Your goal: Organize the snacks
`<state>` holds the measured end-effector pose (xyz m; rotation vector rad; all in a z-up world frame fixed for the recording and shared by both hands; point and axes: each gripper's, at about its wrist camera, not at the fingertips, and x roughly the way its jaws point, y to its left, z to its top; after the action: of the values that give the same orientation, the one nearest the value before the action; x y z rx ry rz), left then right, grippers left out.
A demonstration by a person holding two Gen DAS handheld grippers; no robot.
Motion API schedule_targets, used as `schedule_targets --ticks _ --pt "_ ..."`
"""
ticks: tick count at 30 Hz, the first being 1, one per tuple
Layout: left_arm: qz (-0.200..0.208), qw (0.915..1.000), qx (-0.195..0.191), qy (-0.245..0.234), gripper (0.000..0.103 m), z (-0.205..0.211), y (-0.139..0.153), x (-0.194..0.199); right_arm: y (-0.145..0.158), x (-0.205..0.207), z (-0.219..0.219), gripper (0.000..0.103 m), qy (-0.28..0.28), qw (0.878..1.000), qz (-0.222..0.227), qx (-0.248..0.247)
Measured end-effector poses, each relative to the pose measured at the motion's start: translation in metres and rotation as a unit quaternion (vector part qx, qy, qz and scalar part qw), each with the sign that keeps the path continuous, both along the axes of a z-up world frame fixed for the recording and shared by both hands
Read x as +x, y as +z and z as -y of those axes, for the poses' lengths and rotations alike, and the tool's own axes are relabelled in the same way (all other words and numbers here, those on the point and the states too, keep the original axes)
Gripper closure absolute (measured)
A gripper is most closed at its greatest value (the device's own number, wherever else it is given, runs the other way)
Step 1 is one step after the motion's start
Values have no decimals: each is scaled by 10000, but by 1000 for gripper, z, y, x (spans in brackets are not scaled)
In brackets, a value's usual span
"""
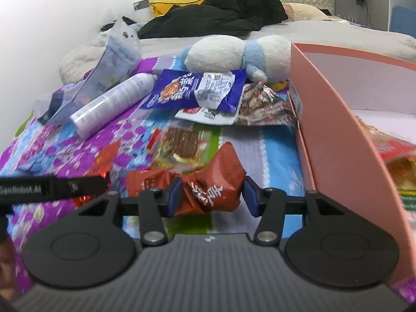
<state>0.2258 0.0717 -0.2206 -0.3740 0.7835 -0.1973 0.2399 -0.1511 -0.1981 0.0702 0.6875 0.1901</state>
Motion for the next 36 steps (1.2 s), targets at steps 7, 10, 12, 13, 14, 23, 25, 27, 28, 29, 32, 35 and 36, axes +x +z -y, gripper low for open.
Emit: schedule_targets --ticks 7,10,12,13,14,23,25,27,28,29,32,35,36 --pt "-57 9999 128 18 48 4 13 -46 7 -48 2 50 122 9999 -102 -17" --pt "-112 9999 111 23 48 3 14 -66 10 -65 2 50 229 9996 -168 -28" --pt "-152 9998 130 10 48 4 13 -77 10 -76 1 50 308 9993 -210 -91" --pt "-148 9997 178 7 48 4 13 -82 9 -80 0 50 344 9990 -261 -128" --pt "-154 9996 217 3 48 4 12 -85 9 -84 -1 50 385 9986 -324 -164" --pt "-406 9988 143 249 48 -15 -5 -88 -2 -86 4 45 182 9966 -799 -126" --pt "-478 9983 76 314 46 -18 -7 -86 -3 -86 7 37 17 9960 -891 -111" --pt "-518 9979 76 388 34 -19 -8 -86 -3 -86 10 33 -217 9951 -964 -48" --pt "-518 9976 63 446 30 -20 -8 -88 -2 -87 11 32 -324 9948 -968 15" --pt "-510 9974 35 507 23 -22 -8 -90 0 -89 14 32 -465 9944 -944 139" --pt "-507 9965 -169 647 21 -28 -9 -94 3 -99 19 32 -891 9902 -925 540" --pt "-496 9955 -356 731 21 -34 -11 -99 5 -108 15 32 -1301 9844 -939 721" --pt "-477 9953 -367 753 21 -35 -10 -100 5 -110 13 32 -1372 9825 -969 804"
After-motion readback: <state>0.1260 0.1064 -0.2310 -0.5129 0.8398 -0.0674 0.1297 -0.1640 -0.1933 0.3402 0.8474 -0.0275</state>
